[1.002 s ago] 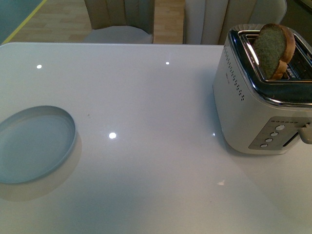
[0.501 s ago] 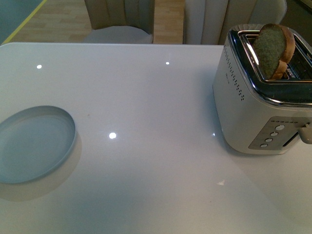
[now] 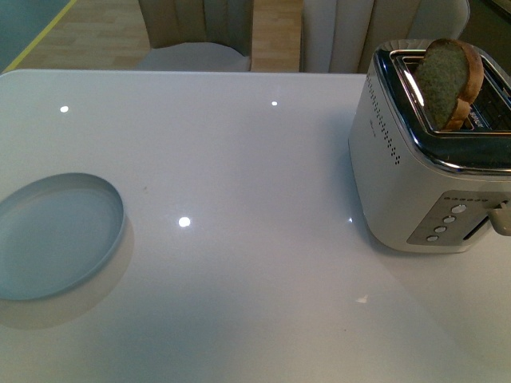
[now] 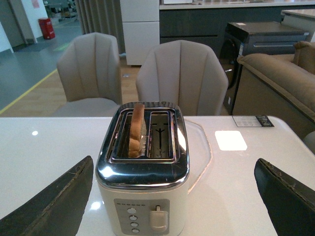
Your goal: Left arm holds plate, right arm toasts bread
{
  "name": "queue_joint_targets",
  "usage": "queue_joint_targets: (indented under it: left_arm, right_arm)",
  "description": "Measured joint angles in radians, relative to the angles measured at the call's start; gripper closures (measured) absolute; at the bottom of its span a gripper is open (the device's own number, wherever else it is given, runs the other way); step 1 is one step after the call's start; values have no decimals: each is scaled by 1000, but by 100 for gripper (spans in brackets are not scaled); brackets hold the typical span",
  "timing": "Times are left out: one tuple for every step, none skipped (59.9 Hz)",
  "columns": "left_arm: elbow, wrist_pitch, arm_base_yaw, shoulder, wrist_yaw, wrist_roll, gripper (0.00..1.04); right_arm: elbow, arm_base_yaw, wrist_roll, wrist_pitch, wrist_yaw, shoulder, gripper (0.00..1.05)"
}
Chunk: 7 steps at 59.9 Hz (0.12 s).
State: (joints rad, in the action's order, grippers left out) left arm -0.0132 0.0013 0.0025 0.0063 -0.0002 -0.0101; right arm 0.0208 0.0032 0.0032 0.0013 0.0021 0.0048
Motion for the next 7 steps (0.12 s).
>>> queue_joint_targets:
  left_arm:
    - [0, 0, 0, 0, 0, 0, 7]
    - [0, 0, 0, 0, 0, 0, 7]
    - [0, 0, 0, 0, 0, 0, 7]
    - [0, 0, 0, 0, 0, 0, 7]
    - [0, 0, 0, 0, 0, 0, 7]
    - [0, 0, 0, 0, 0, 0, 7]
    - [0, 0, 0, 0, 0, 0, 7]
  right_arm:
    - [0, 0, 0, 0, 0, 0, 9]
    - [0, 0, 0, 0, 0, 0, 9]
    - [0, 0, 0, 0, 0, 0, 9]
    - [0, 0, 0, 0, 0, 0, 9]
    - [0, 0, 0, 0, 0, 0, 9]
    - [0, 0, 0, 0, 0, 0, 9]
    - [0, 0, 0, 0, 0, 0, 9]
